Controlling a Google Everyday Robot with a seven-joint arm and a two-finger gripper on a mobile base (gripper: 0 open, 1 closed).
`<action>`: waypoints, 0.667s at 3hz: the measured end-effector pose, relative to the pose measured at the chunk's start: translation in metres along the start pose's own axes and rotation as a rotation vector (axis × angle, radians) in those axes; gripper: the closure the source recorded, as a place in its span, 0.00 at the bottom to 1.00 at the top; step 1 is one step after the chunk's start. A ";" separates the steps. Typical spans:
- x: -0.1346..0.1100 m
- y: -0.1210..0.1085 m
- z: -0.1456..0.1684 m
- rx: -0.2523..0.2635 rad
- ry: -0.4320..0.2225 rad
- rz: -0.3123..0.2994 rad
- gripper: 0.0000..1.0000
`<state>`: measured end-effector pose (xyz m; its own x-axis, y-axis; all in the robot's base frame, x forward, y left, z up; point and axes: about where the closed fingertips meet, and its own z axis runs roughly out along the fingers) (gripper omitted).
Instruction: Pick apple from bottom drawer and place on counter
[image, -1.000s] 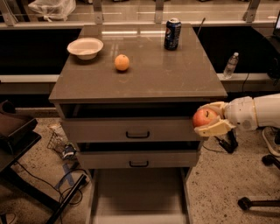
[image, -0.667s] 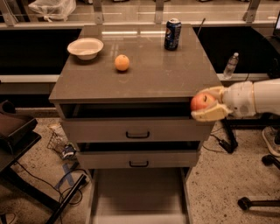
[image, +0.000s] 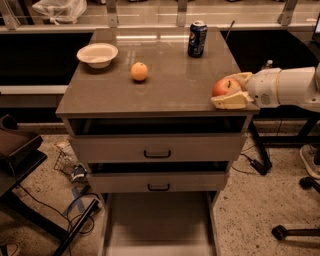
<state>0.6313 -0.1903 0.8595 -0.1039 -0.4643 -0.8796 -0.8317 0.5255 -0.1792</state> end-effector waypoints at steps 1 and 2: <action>0.000 0.000 0.000 -0.001 0.000 0.000 1.00; -0.016 -0.030 0.017 -0.016 0.016 0.045 1.00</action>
Offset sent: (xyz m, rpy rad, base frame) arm 0.0781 -0.0007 0.0369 0.0355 0.0839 -0.0405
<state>0.6673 -0.1866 0.8714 -0.1502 -0.4513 -0.8797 -0.8344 0.5351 -0.1321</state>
